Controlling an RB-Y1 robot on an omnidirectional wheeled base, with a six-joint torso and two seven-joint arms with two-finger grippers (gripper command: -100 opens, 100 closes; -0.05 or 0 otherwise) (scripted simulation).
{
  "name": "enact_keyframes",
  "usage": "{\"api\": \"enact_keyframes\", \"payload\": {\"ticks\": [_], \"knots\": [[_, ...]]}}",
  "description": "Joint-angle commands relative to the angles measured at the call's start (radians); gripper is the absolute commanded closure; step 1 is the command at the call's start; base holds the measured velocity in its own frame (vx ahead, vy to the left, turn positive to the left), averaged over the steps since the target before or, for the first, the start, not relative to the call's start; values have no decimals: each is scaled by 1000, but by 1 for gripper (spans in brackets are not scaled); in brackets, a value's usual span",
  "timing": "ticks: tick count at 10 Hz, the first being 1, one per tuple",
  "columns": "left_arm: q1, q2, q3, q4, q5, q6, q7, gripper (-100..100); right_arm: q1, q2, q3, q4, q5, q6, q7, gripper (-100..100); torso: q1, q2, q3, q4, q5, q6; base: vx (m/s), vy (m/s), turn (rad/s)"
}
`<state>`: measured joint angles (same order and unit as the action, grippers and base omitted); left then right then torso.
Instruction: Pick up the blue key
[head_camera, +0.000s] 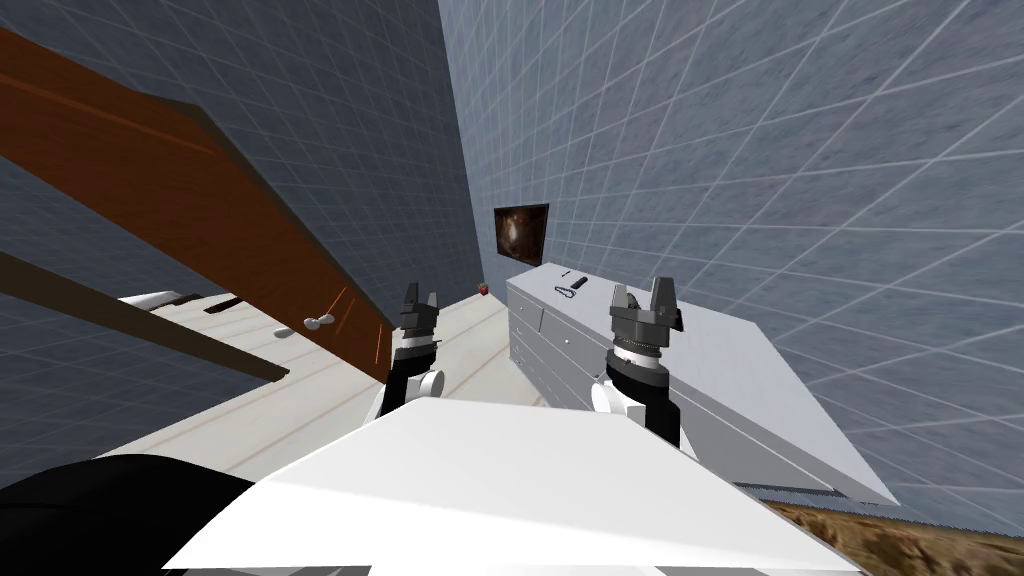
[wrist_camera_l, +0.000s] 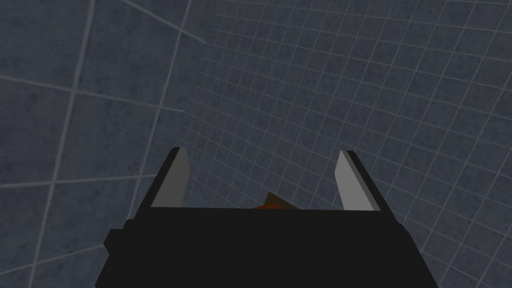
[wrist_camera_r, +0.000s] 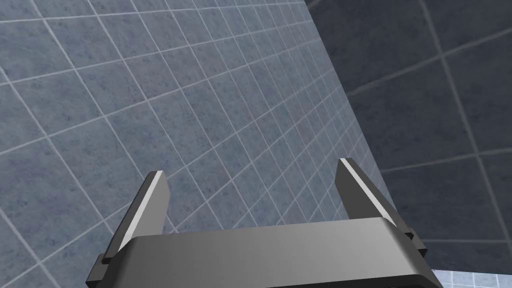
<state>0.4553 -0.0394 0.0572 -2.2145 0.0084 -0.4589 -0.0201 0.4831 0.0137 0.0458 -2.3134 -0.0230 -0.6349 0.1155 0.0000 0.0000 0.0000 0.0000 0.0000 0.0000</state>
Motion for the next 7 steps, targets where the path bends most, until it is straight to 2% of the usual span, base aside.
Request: {"api": "enact_keyframes", "payload": {"ticks": [1, 6, 7], "knots": [[0, 0, 0, 0, 0, 0, 0, 0, -4, -41, -6, 2, 1, -3, -3, -100, 0, 0, 0, 0, 0, 0, -23, -14, -10], [0, 0, 0, 0, 0, 0, 0, 0, -24, -187, -38, 18, 6, -18, -18, -100, -3, 4, 3, 1, -1, 0, -61, -40, -15], [0, 0, 0, 0, 0, 0, 0, 0, -24, -195, -38, 18, 6, -18, -18, -100, -3, 4, 2, 1, -1, 0, -41, -31, -8]]}}
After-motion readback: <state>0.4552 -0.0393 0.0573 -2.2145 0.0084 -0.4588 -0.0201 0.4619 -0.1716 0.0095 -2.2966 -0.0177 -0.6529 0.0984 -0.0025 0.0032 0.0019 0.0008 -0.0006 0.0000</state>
